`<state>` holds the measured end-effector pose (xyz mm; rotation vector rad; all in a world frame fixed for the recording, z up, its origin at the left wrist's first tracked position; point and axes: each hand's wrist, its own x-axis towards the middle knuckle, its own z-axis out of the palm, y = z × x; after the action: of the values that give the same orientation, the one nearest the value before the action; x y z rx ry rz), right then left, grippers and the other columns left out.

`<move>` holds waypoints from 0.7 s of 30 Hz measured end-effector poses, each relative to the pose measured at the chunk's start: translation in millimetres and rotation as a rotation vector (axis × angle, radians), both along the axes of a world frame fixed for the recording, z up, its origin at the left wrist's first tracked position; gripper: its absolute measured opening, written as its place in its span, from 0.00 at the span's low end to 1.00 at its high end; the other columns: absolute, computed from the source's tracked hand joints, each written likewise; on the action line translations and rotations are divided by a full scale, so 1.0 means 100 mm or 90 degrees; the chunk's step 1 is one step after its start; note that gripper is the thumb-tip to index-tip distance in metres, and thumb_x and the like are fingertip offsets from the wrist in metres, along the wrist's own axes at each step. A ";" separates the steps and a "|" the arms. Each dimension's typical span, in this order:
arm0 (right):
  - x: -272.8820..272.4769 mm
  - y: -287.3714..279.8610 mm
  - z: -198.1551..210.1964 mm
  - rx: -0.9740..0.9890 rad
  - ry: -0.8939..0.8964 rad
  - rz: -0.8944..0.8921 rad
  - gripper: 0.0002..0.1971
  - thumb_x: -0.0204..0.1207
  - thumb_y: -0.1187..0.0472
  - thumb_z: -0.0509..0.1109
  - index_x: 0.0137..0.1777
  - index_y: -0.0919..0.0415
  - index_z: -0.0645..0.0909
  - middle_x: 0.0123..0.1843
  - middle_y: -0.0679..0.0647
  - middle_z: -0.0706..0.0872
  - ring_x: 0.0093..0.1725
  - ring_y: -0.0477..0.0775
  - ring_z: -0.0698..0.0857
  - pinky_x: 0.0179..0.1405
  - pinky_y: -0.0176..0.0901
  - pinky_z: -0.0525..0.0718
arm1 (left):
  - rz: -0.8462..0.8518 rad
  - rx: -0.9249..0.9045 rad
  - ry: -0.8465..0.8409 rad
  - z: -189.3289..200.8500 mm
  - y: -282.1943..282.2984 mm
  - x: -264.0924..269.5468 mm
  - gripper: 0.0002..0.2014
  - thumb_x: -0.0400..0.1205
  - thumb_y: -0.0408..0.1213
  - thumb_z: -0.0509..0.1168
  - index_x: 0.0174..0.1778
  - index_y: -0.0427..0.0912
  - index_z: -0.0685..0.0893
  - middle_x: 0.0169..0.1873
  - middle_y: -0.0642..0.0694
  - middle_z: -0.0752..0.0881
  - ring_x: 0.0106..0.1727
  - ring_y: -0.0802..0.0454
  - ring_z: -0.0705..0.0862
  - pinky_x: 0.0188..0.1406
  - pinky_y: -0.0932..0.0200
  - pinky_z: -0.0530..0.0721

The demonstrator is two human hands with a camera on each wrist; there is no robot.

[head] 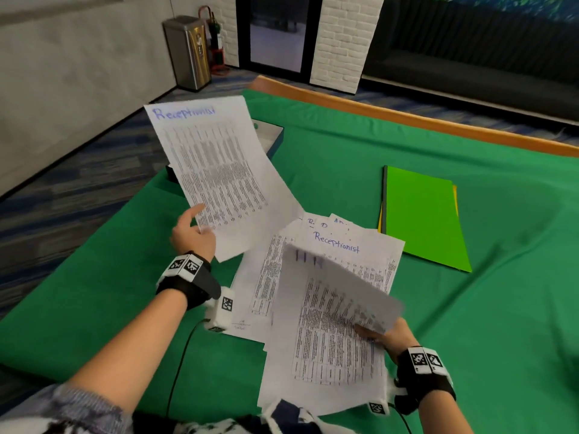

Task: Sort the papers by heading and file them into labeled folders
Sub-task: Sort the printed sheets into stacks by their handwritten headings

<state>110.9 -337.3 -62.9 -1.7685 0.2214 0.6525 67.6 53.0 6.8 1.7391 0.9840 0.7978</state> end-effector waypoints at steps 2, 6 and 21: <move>-0.02 -0.03 0.02 0.039 0.025 -0.041 0.14 0.63 0.80 0.73 0.23 0.63 0.85 0.28 0.64 0.86 0.30 0.64 0.84 0.25 0.44 0.85 | -0.030 -0.015 -0.039 0.11 0.00 0.11 0.28 0.73 0.18 0.64 0.62 0.52 0.82 0.57 0.43 0.85 0.32 0.51 0.81 0.31 0.61 0.85; -0.04 -0.04 0.08 0.090 0.043 -0.046 0.12 0.53 0.78 0.77 0.17 0.63 0.82 0.27 0.65 0.82 0.21 0.59 0.83 0.18 0.43 0.83 | -0.192 -0.037 -0.123 0.22 -0.29 0.25 0.26 0.72 0.16 0.66 0.61 0.48 0.82 0.63 0.48 0.82 0.50 0.47 0.87 0.51 0.55 0.87; -0.07 -0.02 0.13 0.137 0.011 -0.113 0.09 0.74 0.74 0.67 0.37 0.63 0.85 0.43 0.60 0.88 0.46 0.59 0.85 0.49 0.46 0.80 | -0.551 0.182 0.189 -0.50 -0.99 -0.09 0.33 0.70 0.17 0.65 0.71 0.40 0.71 0.71 0.43 0.71 0.69 0.49 0.74 0.72 0.67 0.66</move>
<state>103.4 -339.1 -49.7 -1.5176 0.3045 0.5436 59.0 -46.3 -43.2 2.3021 0.2122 0.1151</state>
